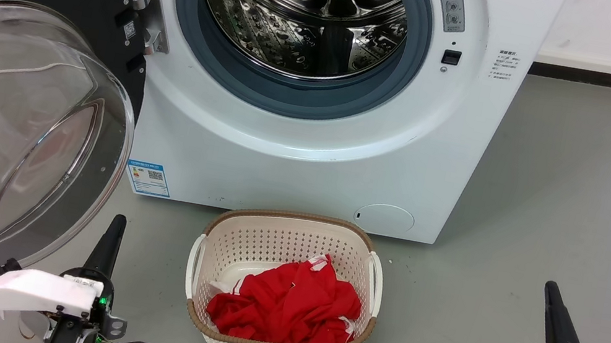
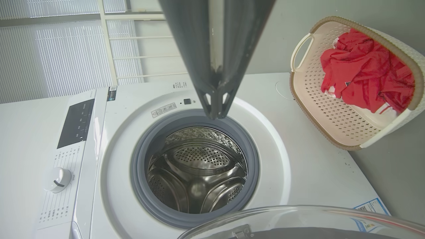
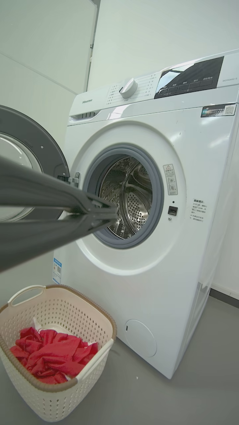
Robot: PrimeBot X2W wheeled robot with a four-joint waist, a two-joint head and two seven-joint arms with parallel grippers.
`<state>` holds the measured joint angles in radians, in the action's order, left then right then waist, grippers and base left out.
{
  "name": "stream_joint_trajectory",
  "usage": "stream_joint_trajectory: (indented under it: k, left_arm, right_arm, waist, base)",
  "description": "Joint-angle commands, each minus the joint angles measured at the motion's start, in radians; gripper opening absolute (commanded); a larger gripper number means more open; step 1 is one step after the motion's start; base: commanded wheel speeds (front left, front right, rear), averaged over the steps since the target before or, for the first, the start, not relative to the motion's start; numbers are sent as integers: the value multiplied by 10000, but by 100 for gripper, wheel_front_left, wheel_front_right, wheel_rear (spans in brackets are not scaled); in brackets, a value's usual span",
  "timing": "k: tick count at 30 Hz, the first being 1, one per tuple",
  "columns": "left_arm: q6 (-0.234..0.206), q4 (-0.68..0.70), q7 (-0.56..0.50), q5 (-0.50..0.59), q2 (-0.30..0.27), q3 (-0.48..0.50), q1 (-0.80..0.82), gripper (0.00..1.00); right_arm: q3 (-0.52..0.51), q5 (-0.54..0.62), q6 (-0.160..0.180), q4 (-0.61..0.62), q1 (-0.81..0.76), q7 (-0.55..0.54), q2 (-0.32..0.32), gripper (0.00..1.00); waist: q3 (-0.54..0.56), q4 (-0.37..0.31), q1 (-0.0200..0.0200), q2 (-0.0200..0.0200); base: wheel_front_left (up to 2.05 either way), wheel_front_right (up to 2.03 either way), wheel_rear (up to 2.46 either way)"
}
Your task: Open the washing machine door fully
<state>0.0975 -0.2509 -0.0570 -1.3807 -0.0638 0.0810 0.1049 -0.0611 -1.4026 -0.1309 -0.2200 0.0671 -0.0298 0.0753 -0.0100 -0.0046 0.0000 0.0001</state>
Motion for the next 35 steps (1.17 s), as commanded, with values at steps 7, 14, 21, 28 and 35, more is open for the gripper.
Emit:
stream_joint_trajectory:
  k: [7,14,21,28,35]
  left_arm:
    - [128,72,-181,-653,33,123,83,0]
    - [207,73,-306,-1186,68,192,74,0]
    - [273,75,-449,-1688,103,269,65,0]
    - [350,73,-566,-2170,138,343,55,0]
    - [356,73,-606,-2326,149,364,51,0]
  right_arm:
    - [-74,-670,2,-39,275,-179,18,0]
    - [-119,-1210,2,-108,336,-316,3,0]
    - [-167,-1723,3,-175,399,-448,-14,0]
    - [-215,-2219,3,-229,425,-589,-29,0]
    - [-247,-2348,3,-252,452,-642,-49,0]
  waist:
    - [15,10,0,-1]
    - [31,21,0,-1]
    - [46,31,0,-1]
    - [62,41,0,-1]
    - [69,46,0,-1]
  base:
    - [0,0,0]
    - [0,0,0]
    - [0,0,0]
    - [0,0,0]
    - [0,0,0]
